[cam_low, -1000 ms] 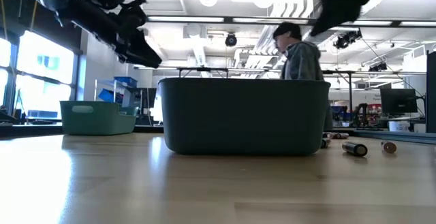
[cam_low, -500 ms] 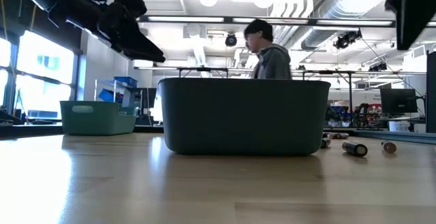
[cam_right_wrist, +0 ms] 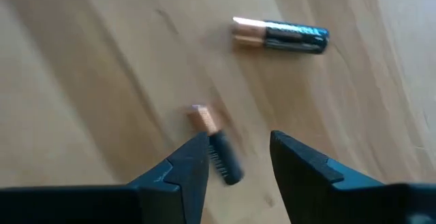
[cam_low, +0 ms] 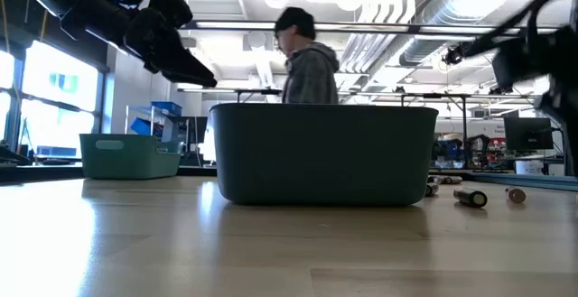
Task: Sort batteries
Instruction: Put the black battery into the green bin
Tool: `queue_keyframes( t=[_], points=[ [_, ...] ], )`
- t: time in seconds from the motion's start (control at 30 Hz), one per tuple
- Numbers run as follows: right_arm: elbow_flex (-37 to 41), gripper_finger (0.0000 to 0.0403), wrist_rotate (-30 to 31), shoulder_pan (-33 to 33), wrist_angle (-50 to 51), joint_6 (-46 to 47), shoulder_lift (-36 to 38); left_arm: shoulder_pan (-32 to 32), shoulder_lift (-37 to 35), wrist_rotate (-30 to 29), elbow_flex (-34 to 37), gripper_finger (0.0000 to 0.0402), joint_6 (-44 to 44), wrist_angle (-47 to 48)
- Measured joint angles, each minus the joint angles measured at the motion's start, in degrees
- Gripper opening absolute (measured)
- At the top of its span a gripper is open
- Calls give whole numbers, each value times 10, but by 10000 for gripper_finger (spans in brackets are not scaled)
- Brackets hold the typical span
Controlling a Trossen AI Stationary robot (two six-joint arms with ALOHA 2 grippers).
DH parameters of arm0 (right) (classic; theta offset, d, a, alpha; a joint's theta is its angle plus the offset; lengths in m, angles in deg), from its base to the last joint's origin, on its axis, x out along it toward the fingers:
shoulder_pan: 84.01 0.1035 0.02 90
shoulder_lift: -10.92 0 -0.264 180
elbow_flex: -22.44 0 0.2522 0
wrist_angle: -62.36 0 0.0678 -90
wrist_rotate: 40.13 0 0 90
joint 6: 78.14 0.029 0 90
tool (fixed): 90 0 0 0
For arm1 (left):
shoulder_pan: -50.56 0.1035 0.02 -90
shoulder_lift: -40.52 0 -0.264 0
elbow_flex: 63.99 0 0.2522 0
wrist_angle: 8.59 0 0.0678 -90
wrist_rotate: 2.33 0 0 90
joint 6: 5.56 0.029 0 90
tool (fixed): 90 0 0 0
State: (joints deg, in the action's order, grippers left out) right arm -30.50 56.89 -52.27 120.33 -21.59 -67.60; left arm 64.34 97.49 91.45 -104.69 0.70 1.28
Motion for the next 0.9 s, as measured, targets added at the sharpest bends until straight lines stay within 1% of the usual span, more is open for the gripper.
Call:
queue_keyframes(
  t=[0.1,0.2,0.3,0.37,0.47,0.53,0.63,0.67,0.7,0.8,0.9],
  points=[
    [29,139,-2,-4,-36,-16,-1,0,0,0,0,186,0,-10],
    [54,135,-24,-3,-74,-41,-2,0,0,0,0,186,-2,-19],
    [68,135,-29,0,-91,-55,0,0,0,0,0,186,-7,-25],
    [66,133,-18,-3,-80,-46,0,0,0,0,0,186,-13,-24],
    [41,133,-3,-10,-18,-24,1,0,0,0,0,186,-15,-25],
    [10,133,-13,-8,19,-5,11,0,0,0,0,186,-15,-30],
    [-34,132,-58,13,35,69,20,0,0,0,0,186,-15,-34],
    [-40,132,-62,24,39,91,20,0,0,0,0,186,-15,-34],
    [-43,132,-62,38,20,104,20,0,0,0,0,186,-16,-33],
    [-37,132,-67,88,-86,90,18,0,0,1,0,186,-17,-33],
    [-26,132,-73,140,-121,52,7,0,0,1,0,186,-22,-33]
  ],
)
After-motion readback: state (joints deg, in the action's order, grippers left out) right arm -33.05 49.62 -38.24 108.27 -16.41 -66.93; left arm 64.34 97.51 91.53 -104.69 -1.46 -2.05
